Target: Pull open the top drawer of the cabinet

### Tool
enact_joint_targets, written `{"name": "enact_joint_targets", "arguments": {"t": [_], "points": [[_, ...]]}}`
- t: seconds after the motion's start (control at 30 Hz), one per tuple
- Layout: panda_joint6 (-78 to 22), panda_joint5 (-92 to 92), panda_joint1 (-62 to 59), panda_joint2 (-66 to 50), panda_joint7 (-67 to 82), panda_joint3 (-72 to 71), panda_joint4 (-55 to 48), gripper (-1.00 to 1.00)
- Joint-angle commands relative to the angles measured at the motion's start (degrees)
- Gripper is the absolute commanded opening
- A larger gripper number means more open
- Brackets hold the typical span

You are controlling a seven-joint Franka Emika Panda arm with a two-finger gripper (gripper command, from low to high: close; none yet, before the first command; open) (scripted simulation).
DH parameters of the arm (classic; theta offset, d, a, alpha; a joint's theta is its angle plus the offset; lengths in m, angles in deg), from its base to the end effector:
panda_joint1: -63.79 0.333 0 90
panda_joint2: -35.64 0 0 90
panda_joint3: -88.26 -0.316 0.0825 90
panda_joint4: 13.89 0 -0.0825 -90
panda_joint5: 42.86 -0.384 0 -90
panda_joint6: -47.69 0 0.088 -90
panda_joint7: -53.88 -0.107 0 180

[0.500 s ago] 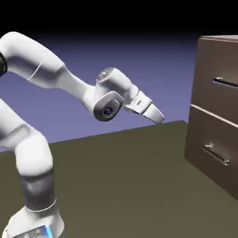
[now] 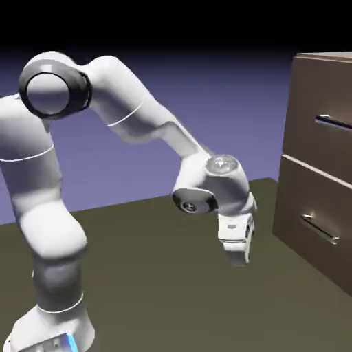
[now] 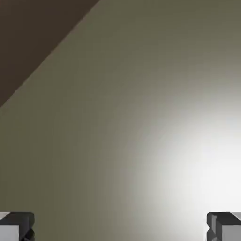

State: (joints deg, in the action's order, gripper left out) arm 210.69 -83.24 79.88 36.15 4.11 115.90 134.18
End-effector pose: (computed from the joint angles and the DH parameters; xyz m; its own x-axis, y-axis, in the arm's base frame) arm 0.4418 -0.1250 0.2828 -0.1173 -0.9773 -0.1764 -0.9270 0.1715 -0.3335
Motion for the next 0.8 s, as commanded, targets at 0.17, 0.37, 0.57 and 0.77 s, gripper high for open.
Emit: {"name": "enact_joint_targets", "arguments": {"t": [0.17,0.37,0.57,0.77], "points": [[-4.1,-15.0,6.2,-11.9,-2.7,10.2,-4.8,0.0],[-8.1,-29.9,12.0,-23.8,-5.4,20.5,-9.6,0.0],[-12.2,-44.9,17.9,-35.7,-8.1,30.7,-14.4,0.0],[-16.3,-59.8,23.7,-47.6,-10.8,40.9,-19.2,0.0]]}}
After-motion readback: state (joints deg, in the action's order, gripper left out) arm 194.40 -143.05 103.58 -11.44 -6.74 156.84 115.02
